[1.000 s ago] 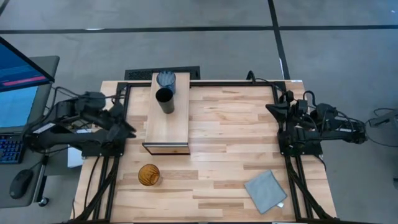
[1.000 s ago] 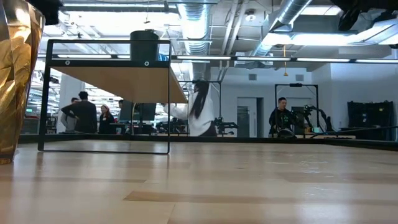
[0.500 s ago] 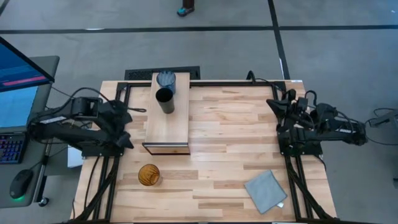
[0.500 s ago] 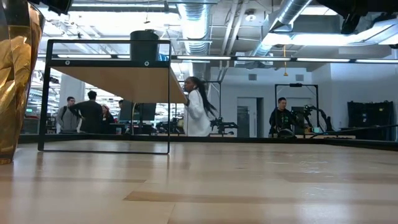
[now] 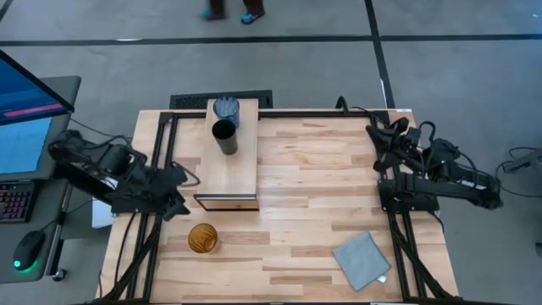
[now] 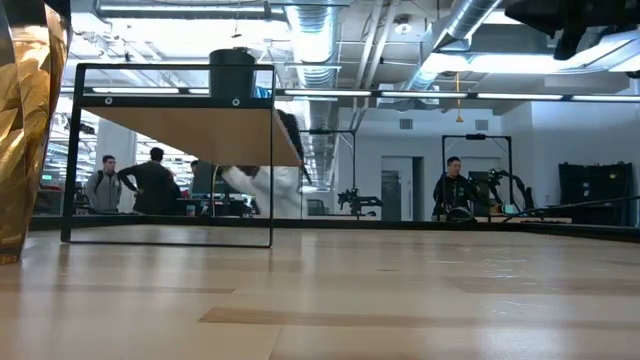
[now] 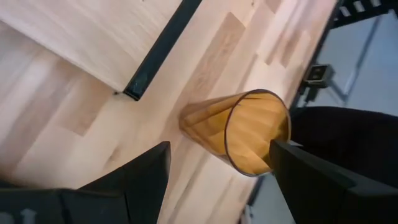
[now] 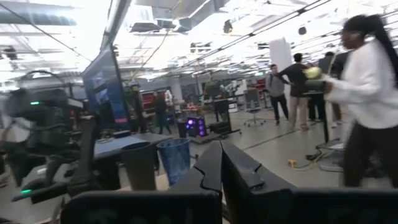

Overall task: Stack small to large cups/mugs on shelf
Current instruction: Put the brown cup on the shelf

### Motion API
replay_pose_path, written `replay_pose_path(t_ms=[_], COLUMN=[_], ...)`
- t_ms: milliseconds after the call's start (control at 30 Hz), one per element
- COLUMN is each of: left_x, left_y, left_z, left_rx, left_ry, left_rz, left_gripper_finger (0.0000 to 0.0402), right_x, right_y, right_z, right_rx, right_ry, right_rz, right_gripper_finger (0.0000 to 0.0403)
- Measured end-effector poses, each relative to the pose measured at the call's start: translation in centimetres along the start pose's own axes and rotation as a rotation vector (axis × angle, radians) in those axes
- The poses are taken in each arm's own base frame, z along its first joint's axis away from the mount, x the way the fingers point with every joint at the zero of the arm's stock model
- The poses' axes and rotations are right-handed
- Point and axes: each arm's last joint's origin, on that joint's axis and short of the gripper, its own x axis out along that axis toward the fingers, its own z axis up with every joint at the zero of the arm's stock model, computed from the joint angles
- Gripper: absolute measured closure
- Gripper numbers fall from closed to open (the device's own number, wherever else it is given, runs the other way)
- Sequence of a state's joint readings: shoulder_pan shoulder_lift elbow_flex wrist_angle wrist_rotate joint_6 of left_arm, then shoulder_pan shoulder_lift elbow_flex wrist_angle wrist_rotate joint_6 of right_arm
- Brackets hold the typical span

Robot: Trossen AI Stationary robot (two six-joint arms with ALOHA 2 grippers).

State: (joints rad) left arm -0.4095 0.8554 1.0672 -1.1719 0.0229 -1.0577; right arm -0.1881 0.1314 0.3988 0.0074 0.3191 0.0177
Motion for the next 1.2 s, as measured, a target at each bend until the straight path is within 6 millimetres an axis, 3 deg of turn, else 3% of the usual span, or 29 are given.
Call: replay_pose_path(t_ms=[300, 633, 1200], left_x=[3.0, 6.2, 7.0], left_y=[-2.3, -3.4, -4.3], left_z=[-1.1, -0.9, -0.4], left_rx=[-0.039, -0.019, -0.097], left_ry=[0.102, 0.163, 0.109], left_rz=[0.143, 0.265, 0.21], left_gripper_finger=[0.0136, 0.0136, 0.0136], right_x=[0.0, 0.0, 0.0], right_y=[-0.2, -0.1, 0.0], right_z=[0.0, 0.0, -0.8], right_rx=[-0.009, 0.007, -0.012], right_ry=[-0.003, 0.0, 0.083], right_rz=[-0.029, 0.032, 0.055], right_gripper_finger=[0.0378, 0.0377, 0.0377])
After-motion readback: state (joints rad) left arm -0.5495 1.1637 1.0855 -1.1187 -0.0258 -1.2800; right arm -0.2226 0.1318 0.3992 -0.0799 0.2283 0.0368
